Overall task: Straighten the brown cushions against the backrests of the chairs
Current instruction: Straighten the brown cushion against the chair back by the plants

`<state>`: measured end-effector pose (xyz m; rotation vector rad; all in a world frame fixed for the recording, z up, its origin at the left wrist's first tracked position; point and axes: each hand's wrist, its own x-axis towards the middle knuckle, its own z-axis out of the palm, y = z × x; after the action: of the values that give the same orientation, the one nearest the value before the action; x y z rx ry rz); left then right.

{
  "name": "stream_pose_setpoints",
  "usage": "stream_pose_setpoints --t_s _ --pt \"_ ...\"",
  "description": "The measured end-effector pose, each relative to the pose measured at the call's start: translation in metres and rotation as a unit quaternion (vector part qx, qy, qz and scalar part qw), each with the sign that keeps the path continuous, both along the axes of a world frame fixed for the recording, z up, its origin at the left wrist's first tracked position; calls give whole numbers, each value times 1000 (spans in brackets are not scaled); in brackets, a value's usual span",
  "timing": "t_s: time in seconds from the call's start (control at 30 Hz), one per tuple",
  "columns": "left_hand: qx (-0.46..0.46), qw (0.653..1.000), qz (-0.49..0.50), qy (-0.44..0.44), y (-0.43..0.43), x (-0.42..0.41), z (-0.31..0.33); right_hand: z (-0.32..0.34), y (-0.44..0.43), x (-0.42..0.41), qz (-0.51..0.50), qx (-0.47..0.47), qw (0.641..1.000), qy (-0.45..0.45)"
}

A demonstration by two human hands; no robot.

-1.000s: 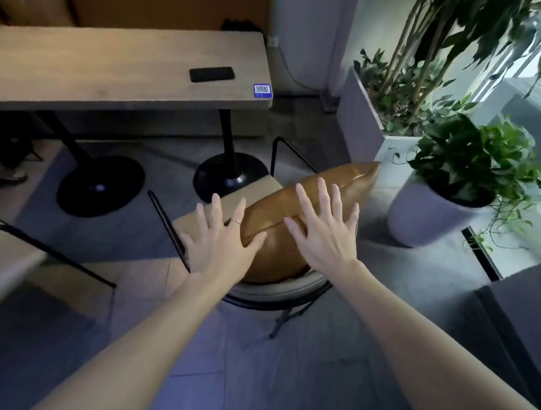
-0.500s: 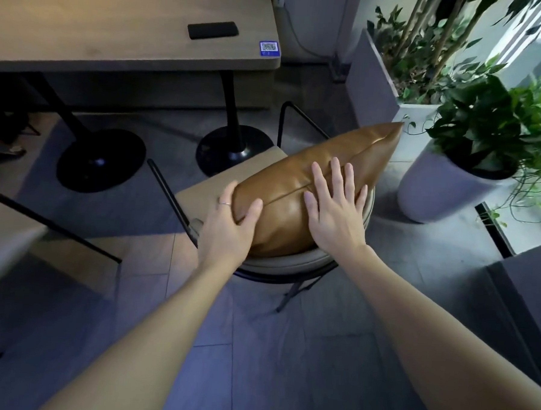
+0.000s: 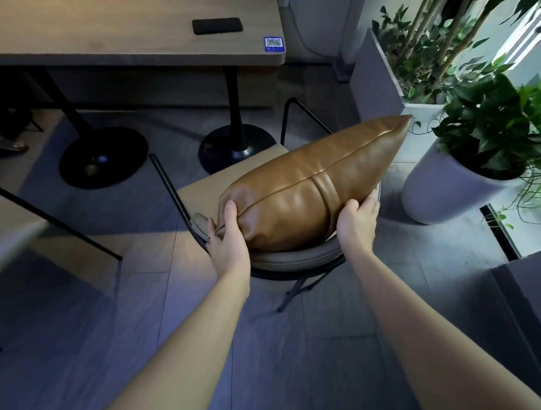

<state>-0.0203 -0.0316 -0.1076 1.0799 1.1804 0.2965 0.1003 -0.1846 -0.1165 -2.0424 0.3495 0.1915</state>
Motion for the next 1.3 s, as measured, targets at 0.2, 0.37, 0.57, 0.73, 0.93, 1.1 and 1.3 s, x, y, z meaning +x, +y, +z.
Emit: stream_pose_setpoints --t_s 0.2,0.37,0.57,0.73,0.93,1.1,1.3 --pt "-6 999 43 -15 -6 6 -7 2 -12 25 -64 37 991 113" --pt "-23 994 95 -48 -11 13 -7 -11 -31 16 -29 59 986 153" --pt "-10 994 90 -63 5 17 -15 -34 -46 14 -46 127 980 146" --pt "-36 992 101 -72 19 22 -17 -35 -43 13 -45 117 982 139" --pt "-14 993 45 -105 56 22 -15 -31 -13 9 -44 130 982 126" --pt "-29 992 24 -124 101 23 -17 -33 22 2 -51 146 981 120" --pt "-17 990 19 -139 156 26 -17 -41 69 -9 -64 149 981 111"
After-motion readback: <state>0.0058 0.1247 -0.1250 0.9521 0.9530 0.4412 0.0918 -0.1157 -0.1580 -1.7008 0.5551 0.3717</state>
